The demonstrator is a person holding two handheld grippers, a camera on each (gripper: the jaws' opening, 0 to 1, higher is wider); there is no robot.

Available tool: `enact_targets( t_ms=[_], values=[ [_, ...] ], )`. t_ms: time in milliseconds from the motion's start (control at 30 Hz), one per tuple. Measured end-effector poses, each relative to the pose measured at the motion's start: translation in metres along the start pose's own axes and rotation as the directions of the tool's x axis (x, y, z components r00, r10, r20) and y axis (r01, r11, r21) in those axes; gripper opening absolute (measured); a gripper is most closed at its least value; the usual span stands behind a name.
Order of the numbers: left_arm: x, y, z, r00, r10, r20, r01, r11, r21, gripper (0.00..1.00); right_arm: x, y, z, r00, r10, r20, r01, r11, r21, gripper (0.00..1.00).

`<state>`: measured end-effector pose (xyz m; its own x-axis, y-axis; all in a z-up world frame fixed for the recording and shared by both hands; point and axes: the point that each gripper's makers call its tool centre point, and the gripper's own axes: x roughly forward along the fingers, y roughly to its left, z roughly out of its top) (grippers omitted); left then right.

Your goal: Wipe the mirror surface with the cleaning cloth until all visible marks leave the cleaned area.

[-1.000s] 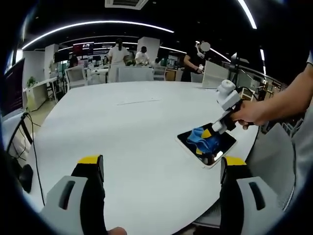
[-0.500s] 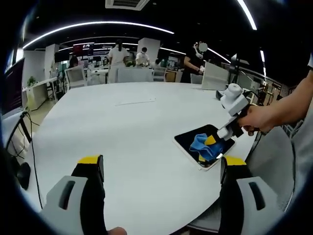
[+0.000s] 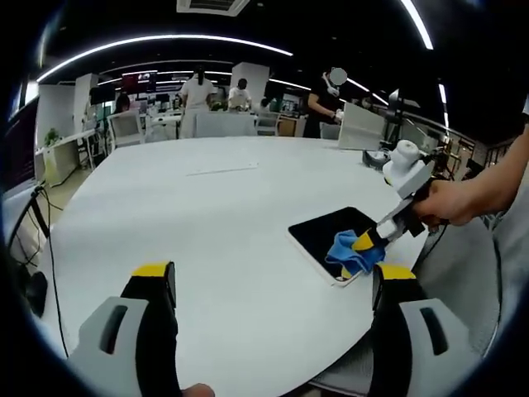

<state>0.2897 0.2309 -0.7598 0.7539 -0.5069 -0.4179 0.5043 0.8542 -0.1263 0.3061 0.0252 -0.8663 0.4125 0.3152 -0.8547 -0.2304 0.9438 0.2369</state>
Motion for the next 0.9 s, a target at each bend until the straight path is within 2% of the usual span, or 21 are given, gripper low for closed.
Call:
enact_targets(
  t_ms=[133, 333, 467, 733, 800, 900],
  values=[
    [0.000, -0.004, 0.004, 1.000, -0.004, 0.005, 0.004, 1.000, 0.003, 0.98, -0.001, 0.000, -0.002, 1.000, 0.007, -0.001, -0.007, 1.000, 0.001, 0.00],
    [-0.001, -0.003, 0.000, 1.000, 0.000, -0.004, 0.000, 1.000, 0.002, 0.98, -0.002, 0.001, -0.006, 1.000, 0.018, -0.007, -0.018, 1.000, 0.002, 0.00],
    [-0.005, -0.003, 0.001, 1.000, 0.008, 0.001, -0.008, 1.000, 0.016, 0.96, -0.004, 0.003, -0.010, 0.999, 0.029, -0.013, -0.028, 0.999, 0.035, 0.00],
    [-0.008, 0.001, 0.007, 1.000, 0.015, 0.017, -0.015, 1.000, -0.022, 0.98, -0.007, 0.006, -0.018, 0.999, 0.037, -0.022, -0.037, 0.999, 0.004, 0.00],
    [-0.009, 0.001, 0.007, 1.000, 0.016, 0.016, -0.016, 1.000, -0.017, 0.99, -0.007, 0.006, -0.018, 0.999, 0.029, -0.020, -0.029, 0.999, 0.033, 0.00],
    [-0.009, 0.002, 0.008, 1.000, 0.019, 0.021, -0.019, 1.000, -0.022, 0.99, -0.007, 0.008, -0.019, 0.999, 0.030, -0.031, -0.030, 1.000, -0.005, 0.00]
  ],
)
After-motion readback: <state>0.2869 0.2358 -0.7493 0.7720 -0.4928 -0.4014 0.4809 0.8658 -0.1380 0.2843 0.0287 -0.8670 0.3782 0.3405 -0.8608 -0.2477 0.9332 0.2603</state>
